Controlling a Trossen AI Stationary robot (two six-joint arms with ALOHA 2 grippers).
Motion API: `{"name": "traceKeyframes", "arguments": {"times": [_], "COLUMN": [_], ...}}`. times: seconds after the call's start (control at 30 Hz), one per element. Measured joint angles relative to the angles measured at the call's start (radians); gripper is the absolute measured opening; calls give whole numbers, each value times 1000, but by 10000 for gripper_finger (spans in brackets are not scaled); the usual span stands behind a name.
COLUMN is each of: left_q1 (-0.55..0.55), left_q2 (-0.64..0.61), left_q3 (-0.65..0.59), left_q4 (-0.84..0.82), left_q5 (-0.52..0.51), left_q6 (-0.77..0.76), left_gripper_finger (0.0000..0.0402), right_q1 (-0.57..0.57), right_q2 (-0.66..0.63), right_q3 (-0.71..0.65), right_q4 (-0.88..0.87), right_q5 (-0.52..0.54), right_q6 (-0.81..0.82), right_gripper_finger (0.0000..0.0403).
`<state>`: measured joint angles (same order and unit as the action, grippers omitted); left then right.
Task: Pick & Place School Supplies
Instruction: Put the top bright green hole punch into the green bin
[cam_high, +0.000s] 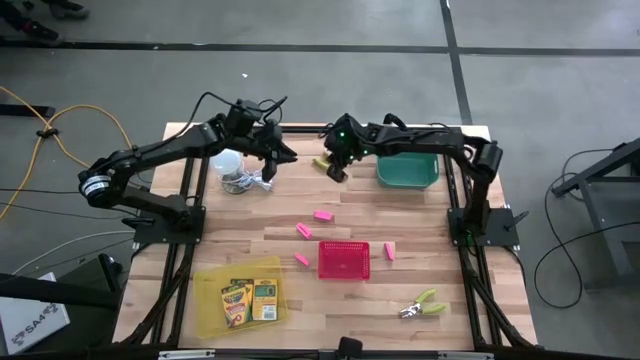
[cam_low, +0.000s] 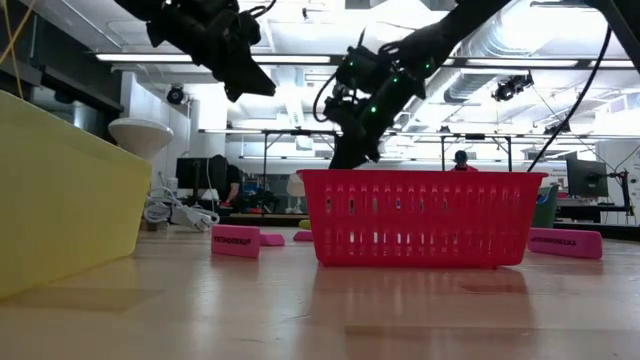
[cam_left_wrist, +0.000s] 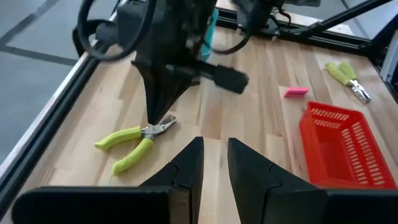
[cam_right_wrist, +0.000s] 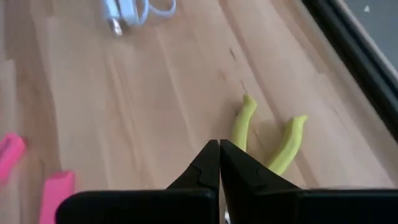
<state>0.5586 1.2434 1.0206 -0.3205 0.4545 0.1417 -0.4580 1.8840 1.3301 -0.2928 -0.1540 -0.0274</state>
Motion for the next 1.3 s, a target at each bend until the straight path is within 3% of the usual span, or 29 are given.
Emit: {"name": "traceKeyframes", "arguments": {"times": [0.33, 0.6, 1.07, 1.3], "left_q1": [-50, -79, -79, -79], "left_q2": [0, 0, 0, 0], "left_q3": [-2, -3, -3, -3], "left_q4": [-9, -16, -17, -17], "left_q5": [0, -1, -4, -4], "left_q6": [0, 0, 0, 0], "left_gripper_finger": [69, 69, 69, 69], "right_q1": [26, 40, -1, 4], "right_q2": [33, 33, 185, 249], "right_q3": [0, 13, 325, 354], "right_q4": [9, -23, -295, -366], "right_q5": [23, 21, -7, 2], "right_q6": [-88, 8, 6, -3], "right_gripper_finger": [2, 2, 2, 2]}}
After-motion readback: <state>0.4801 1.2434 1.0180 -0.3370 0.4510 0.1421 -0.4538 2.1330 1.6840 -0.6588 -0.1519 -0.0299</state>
